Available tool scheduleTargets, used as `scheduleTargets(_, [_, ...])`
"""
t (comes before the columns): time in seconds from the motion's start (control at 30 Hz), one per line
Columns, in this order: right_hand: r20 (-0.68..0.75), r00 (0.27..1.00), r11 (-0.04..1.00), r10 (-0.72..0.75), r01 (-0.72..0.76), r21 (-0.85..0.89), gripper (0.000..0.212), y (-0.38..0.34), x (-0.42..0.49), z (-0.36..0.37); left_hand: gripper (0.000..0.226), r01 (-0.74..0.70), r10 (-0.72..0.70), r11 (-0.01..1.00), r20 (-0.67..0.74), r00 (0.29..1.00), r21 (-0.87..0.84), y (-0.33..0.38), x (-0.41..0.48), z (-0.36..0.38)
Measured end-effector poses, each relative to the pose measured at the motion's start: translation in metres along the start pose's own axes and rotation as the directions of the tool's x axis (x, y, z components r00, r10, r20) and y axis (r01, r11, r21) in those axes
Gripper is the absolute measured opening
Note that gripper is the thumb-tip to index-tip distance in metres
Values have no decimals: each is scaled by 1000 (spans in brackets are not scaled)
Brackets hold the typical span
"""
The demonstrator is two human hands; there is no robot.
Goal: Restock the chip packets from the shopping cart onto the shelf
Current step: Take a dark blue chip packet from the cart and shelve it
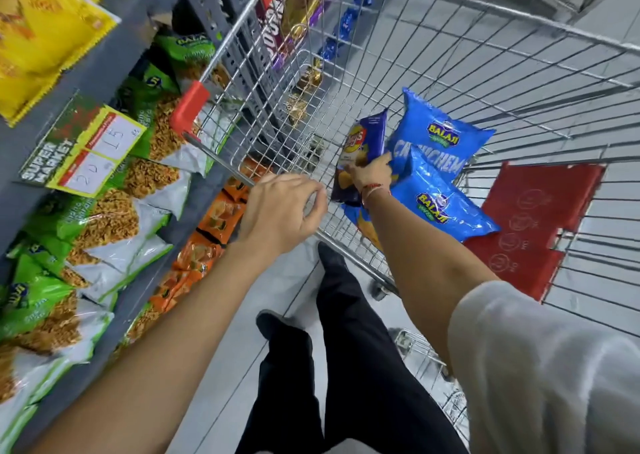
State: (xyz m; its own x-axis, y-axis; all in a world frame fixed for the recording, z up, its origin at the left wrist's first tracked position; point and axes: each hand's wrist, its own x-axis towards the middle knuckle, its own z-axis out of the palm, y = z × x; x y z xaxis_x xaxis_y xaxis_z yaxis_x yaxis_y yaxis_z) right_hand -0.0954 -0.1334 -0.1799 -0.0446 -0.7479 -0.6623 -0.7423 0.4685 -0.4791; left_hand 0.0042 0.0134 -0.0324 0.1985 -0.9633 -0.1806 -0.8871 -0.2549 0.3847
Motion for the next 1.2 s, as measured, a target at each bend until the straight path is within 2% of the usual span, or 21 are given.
scheduleTargets(0.07, [35, 998, 998, 53, -54, 13, 102, 0, 4, 6, 51, 3, -3, 1000, 2, 1000, 0, 0, 0, 0])
scheduleTargets(0.13, [25, 998, 998, 56, -56, -7, 98, 3, 6, 11, 52, 4, -4, 1000, 2, 1000, -1, -1, 0, 1])
scheduleTargets(0.23, [-23, 999, 1000, 22, -22, 22, 63, 8, 8, 12, 52, -3, 3, 1000, 0, 1000, -4, -1, -1, 1])
scheduleTargets(0.33, [-1, 1000, 989, 10, -10, 148, 46, 10, 8, -1, 55, -2, 2, 1000, -17, 1000, 14, 1, -2, 0])
scheduleTargets(0.47, [49, 993, 944, -108, 87, 318, 51, 3, -7, -22, 61, -20, 20, 999, 7, 1000, 42, 4, -3, -6])
scheduleTargets(0.63, [121, 967, 843, -223, 129, 523, 55, -20, -39, -54, 33, -6, 7, 997, 17, 1000, -75, 4, -5, -25])
scheduleTargets(0.8, [87, 911, 710, -403, 251, 658, 53, -60, -94, -95, 27, -5, -4, 997, -113, 994, -76, -3, -17, -79])
scheduleTargets(0.9, [33, 831, 609, -555, 378, 697, 45, -98, -142, -123, 23, -57, 26, 994, -303, 953, -95, -5, -35, -130])
scheduleTargets(0.97, [-12, 763, 508, -647, 443, 739, 39, -127, -182, -140, 22, -69, 31, 995, -444, 896, -69, -6, -54, -172])
scheduleTargets(1.03, [-51, 674, 406, -737, 501, 765, 34, -155, -226, -156, 22, -73, 46, 997, -598, 800, -21, -7, -81, -218])
scheduleTargets(1.1, [-68, 551, 299, -832, 548, 781, 36, -181, -273, -169, 23, -55, 80, 997, -727, 682, 58, -8, -115, -265])
scheduleTargets(1.2, [-70, 364, 155, -929, 553, 819, 37, -211, -347, -178, 23, 29, 123, 987, -848, 515, 160, -10, -179, -326])
